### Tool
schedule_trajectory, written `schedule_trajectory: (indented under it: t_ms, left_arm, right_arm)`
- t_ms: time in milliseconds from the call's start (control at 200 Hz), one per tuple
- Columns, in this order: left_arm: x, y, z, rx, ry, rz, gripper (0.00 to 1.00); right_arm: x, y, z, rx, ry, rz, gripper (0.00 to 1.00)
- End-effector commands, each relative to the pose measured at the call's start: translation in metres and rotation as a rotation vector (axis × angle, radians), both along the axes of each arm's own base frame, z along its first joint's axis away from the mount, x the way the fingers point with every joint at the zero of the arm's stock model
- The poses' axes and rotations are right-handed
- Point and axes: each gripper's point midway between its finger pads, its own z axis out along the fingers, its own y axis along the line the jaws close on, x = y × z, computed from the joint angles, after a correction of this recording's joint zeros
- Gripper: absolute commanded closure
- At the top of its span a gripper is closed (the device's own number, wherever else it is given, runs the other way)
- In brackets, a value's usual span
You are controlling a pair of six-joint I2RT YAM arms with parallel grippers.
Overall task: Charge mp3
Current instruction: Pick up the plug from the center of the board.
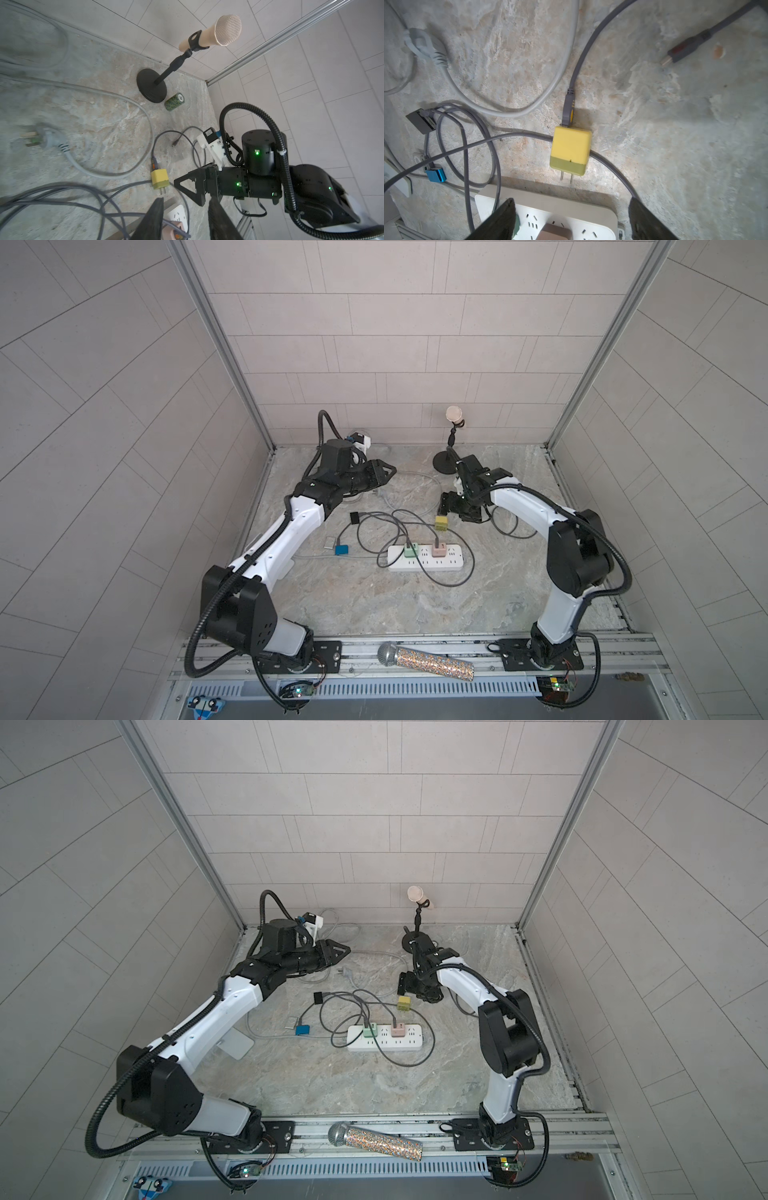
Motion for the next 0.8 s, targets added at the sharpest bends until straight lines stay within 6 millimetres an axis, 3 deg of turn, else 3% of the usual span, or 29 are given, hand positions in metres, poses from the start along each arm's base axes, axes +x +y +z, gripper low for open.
schedule_trajectory:
  t_ms: [0,305,620,796]
  left_arm:
    - [-0.015,0.015,-0.032,0.121,0.047,-0.019,0.6]
    - [-0.022,0.034,-0.034,0.068,0.079,0.026,0.61]
    - [-0.023,0.044,-0.034,0.047,0.083,0.052,0.65]
    - [-0.026,0.051,-0.037,0.043,0.096,0.064,0.7]
  right_arm:
    - [-0.005,0.009,-0.012,-0.039,0.076,0.047,0.15]
    - [0.001,0.0,-0.046,-0.172,0.179,0.074,0.21]
    - [0.008,0.003,-0.06,-0.195,0.207,0.082,0.33]
    - [0.001,0.005,-0.069,-0.207,0.239,0.099,0.41]
